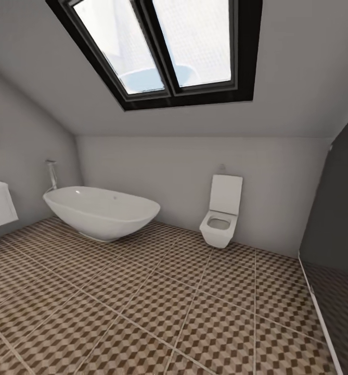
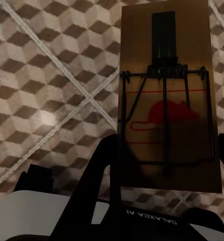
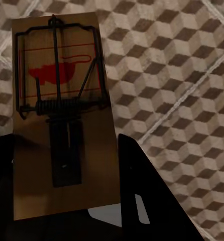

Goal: Take the four mousetraps from the cabinet in the bathroom and place them on the bathroom floor. Make sure all four end up on the same floor surface, and ensure that at least two of them are either under or directly next to the same bathroom sink.

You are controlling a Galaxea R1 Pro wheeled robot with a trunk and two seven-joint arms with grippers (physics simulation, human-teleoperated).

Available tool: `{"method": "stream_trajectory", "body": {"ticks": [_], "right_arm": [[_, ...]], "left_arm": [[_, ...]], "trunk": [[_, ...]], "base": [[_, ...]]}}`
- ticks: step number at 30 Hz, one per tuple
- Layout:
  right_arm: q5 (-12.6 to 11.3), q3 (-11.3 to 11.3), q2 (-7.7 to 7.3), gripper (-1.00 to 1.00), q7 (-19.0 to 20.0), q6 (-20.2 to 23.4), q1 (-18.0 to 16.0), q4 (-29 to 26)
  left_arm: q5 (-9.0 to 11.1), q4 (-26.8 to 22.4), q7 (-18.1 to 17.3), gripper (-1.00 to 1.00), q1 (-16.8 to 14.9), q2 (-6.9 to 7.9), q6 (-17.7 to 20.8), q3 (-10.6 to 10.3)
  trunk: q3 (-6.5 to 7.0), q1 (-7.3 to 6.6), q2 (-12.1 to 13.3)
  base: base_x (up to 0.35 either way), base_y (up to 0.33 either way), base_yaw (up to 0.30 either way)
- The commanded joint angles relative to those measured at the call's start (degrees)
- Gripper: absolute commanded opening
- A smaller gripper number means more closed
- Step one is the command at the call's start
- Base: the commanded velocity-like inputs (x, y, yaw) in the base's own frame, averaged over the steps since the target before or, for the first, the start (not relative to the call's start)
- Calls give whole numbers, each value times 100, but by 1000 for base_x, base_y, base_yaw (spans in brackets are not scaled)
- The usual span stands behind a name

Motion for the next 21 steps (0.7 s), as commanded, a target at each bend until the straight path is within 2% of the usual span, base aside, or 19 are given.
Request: {"method": "stream_trajectory", "body": {"ticks": [1, 7, 12, 21], "right_arm": [[7, 31, 1, -100, 15, 10, -8, 8], [7, 31, 0, -100, 15, 10, -8, 8], [7, 31, 1, -100, 15, 10, -8, 8], [7, 31, 1, -100, 15, 10, -8, 8]], "left_arm": [[59, -2, -16, -100, -3, 2, 30, -37], [54, -2, -11, -100, -2, -39, 42, -37], [35, -2, -8, -100, -3, -153, 38, -42], [75, -2, 18, -100, -5, -142, 36, -45]], "trunk": [[-6, 0, -4], [-6, 0, -4], [-6, 0, -4], [-6, 0, -4]], "base": [[0, 0, 300], [0, 0, 300], [30, 0, 300], [290, 0, 300]]}}
